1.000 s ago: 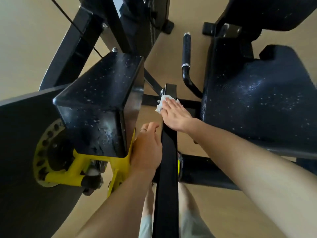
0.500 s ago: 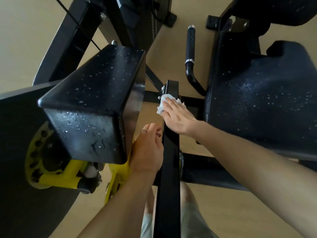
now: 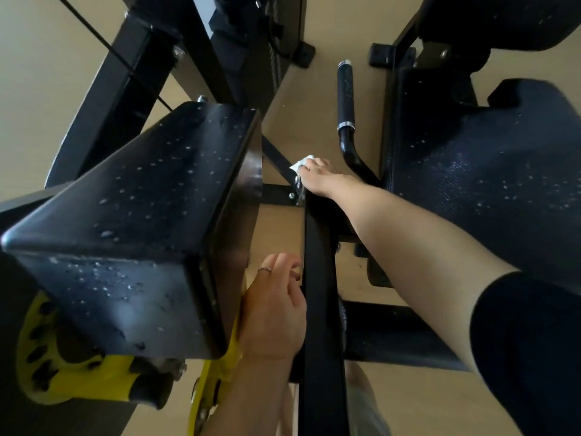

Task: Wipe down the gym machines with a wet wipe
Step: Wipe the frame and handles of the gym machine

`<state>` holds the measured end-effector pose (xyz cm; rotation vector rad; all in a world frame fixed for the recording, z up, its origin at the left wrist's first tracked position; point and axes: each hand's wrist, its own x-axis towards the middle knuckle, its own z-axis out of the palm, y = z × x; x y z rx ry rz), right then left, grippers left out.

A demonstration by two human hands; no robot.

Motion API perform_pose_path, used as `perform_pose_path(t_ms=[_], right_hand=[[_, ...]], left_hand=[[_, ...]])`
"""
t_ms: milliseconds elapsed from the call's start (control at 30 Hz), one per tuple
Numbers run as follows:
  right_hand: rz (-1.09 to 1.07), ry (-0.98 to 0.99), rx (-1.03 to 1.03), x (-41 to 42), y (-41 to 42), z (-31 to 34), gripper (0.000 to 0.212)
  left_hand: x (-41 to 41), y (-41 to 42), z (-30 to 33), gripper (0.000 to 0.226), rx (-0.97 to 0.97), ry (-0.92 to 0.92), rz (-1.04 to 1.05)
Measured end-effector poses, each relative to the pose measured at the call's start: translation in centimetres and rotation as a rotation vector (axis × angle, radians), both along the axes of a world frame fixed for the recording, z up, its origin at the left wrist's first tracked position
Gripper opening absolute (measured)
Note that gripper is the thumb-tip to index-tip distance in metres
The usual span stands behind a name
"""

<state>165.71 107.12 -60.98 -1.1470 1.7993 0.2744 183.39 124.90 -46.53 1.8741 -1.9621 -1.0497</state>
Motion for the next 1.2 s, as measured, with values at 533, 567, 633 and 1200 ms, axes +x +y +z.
perform_pose_path(t_ms=[533, 567, 633, 1200], right_hand=[[0.089, 0.130, -0.105, 3.8, 9.4, 7.6, 0.073], [0.092, 0.139, -0.112, 4.2, 9.9, 8.1, 0.073], [0.058, 0.120, -0.129, 5.0, 11.1, 9.1, 0.073], [-0.479, -0.364, -0.076, 6.0, 20.4, 17.2, 0.066]], left_hand=[[-0.2, -0.4, -0.3, 0.020, 0.034, 0.000, 0.040], [-0.2, -0.4, -0.2, 0.020, 0.039, 0.000, 0.042], [-0.2, -0.5, -0.1, 0.019, 0.042, -0.008, 0.038], [-0.4, -0.6, 0.7, 0.017, 0.038, 0.004, 0.057]])
